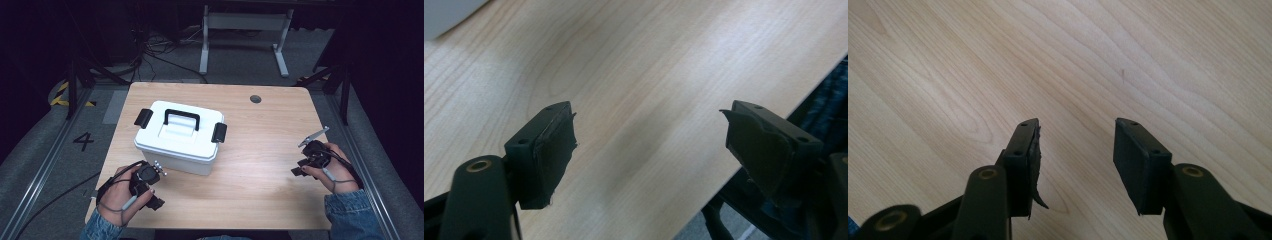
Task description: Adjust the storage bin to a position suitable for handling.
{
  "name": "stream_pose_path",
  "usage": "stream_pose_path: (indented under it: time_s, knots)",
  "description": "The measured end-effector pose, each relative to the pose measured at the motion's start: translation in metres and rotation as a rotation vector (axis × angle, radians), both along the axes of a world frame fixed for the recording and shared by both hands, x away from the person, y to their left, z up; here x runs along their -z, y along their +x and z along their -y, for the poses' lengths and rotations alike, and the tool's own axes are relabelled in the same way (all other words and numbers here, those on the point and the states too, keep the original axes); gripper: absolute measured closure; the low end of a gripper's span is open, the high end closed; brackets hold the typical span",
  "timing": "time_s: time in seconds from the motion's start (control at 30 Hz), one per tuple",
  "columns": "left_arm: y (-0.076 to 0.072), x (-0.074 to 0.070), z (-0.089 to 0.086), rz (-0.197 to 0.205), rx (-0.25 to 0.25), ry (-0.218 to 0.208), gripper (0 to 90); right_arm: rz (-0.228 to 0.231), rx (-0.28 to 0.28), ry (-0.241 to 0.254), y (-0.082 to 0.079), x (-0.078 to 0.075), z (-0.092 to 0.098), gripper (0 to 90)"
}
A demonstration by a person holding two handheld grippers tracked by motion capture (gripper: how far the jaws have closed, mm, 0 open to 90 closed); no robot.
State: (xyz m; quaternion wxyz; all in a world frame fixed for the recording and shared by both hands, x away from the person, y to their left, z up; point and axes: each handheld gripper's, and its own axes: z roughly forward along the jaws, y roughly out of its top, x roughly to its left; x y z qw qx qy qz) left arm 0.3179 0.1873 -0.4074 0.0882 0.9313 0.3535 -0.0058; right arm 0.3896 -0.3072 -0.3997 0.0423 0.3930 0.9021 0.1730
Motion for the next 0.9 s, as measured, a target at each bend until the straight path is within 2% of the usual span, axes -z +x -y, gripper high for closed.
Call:
stream_pose_path:
  time_s: [0.1,0.17,0.27,0.4,0.67,0.8,0.9]
  knots:
    - [-0.001,0.001,0.001,0.005,0.002,-0.009,20.6,0.011,-0.01,0.012,0.0,-0.001,0.0,52.9]
    - [-0.006,0.0,-0.001,0.009,0.014,-0.032,20.4,0.031,-0.001,0.023,0.003,-0.003,-0.003,50.8]
    - [-0.01,-0.001,-0.004,0.01,0.014,-0.039,20.2,0.034,-0.001,0.03,0.005,-0.005,-0.007,49.8]
    - [-0.014,-0.003,-0.008,0.027,0.005,-0.049,20.0,0.039,-0.031,0.03,0.007,-0.008,-0.017,49.7]
    - [-0.013,-0.004,-0.01,0.04,0.008,-0.068,20.3,0.058,-0.055,0.047,0.009,-0.014,-0.027,49.1]
    - [-0.01,-0.003,-0.012,0.04,0.0,-0.069,20.4,0.064,-0.063,0.076,0.013,-0.02,-0.033,49.5]
    - [-0.009,-0.002,-0.011,0.037,0.003,-0.071,20.5,0.072,-0.079,0.079,0.016,-0.027,-0.038,49.7]
